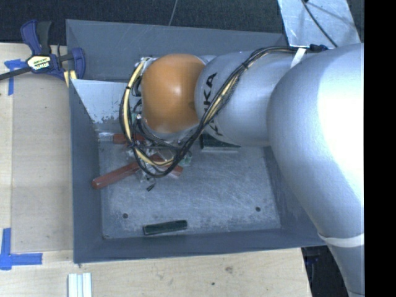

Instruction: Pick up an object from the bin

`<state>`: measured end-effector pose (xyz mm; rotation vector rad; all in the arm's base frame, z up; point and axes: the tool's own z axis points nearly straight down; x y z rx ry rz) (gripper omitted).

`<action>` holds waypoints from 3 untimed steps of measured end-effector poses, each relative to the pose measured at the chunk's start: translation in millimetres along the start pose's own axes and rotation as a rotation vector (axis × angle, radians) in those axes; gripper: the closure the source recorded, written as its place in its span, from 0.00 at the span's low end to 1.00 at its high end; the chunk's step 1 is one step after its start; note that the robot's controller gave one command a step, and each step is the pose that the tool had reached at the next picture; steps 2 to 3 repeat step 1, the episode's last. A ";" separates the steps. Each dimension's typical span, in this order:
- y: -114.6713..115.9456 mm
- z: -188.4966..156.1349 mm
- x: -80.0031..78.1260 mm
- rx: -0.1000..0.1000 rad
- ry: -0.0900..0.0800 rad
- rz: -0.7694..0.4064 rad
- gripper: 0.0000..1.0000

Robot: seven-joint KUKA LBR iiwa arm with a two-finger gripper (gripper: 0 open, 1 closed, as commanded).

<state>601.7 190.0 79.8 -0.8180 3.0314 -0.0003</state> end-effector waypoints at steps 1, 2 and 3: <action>-11.5 -135.3 -0.8 0.000 -0.003 0.001 1.00; -11.5 -135.3 -0.8 0.000 -0.003 0.001 1.00; -11.5 -135.3 -0.8 0.000 -0.003 0.001 1.00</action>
Offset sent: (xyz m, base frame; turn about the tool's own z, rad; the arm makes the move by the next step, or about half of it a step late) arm 0.0000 0.0000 0.0000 0.0000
